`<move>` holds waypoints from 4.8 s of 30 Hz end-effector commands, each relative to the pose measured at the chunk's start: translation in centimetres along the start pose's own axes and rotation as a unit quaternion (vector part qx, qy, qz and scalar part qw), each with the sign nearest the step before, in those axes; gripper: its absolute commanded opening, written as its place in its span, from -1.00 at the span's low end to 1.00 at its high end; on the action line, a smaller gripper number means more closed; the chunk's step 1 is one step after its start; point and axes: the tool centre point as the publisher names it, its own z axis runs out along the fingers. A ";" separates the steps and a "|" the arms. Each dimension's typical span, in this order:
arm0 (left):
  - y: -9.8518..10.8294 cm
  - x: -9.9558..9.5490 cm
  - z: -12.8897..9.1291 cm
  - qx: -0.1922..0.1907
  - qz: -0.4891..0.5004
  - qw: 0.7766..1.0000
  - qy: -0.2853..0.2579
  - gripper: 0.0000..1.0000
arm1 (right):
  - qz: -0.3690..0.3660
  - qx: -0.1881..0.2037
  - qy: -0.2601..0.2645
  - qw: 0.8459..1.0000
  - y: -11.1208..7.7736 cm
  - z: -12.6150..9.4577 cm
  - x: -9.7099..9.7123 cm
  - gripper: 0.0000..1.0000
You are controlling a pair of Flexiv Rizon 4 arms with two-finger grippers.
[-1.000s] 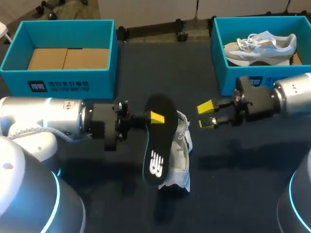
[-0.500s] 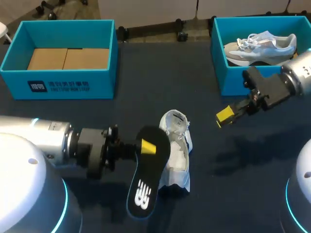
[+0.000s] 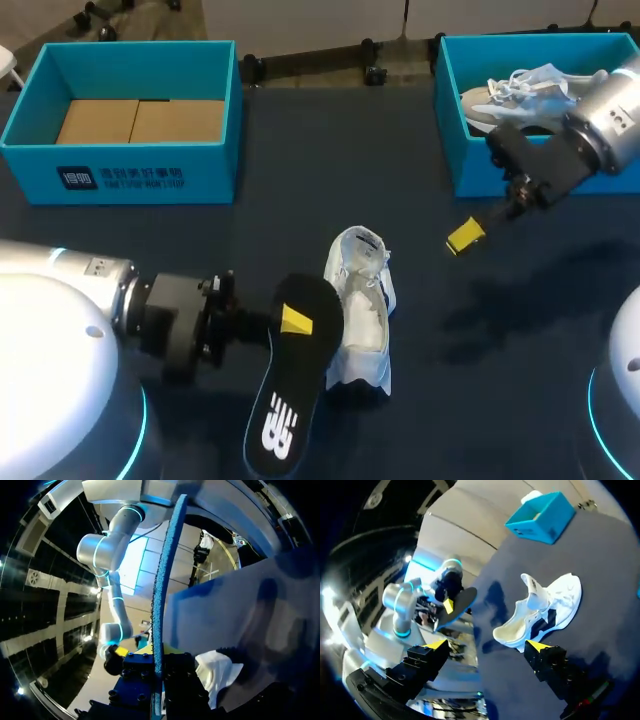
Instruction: Take the shoe out of the shoebox, open the shoe tongue, remove and reinsert the insole, then place the shoe into the shoebox
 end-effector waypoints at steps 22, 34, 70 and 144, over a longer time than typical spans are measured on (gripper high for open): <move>-1.1 1.8 1.9 0.053 -0.099 0.991 -0.074 -1.00 | -0.214 0.126 -0.133 0.960 -3.5 0.9 1.6 1.00; -0.6 4.4 2.1 0.077 -0.097 0.989 -0.084 -1.00 | -0.275 0.129 -0.182 0.935 -4.3 3.9 -0.1 1.00; 1.9 4.6 2.2 0.085 -0.108 0.985 -0.100 -1.00 | -0.219 0.163 -0.255 0.928 -4.2 8.7 -4.0 1.00; 5.4 4.6 6.9 0.097 -0.278 0.953 -0.068 -1.00 | -0.196 0.172 -0.287 0.922 -4.6 10.4 -6.9 1.00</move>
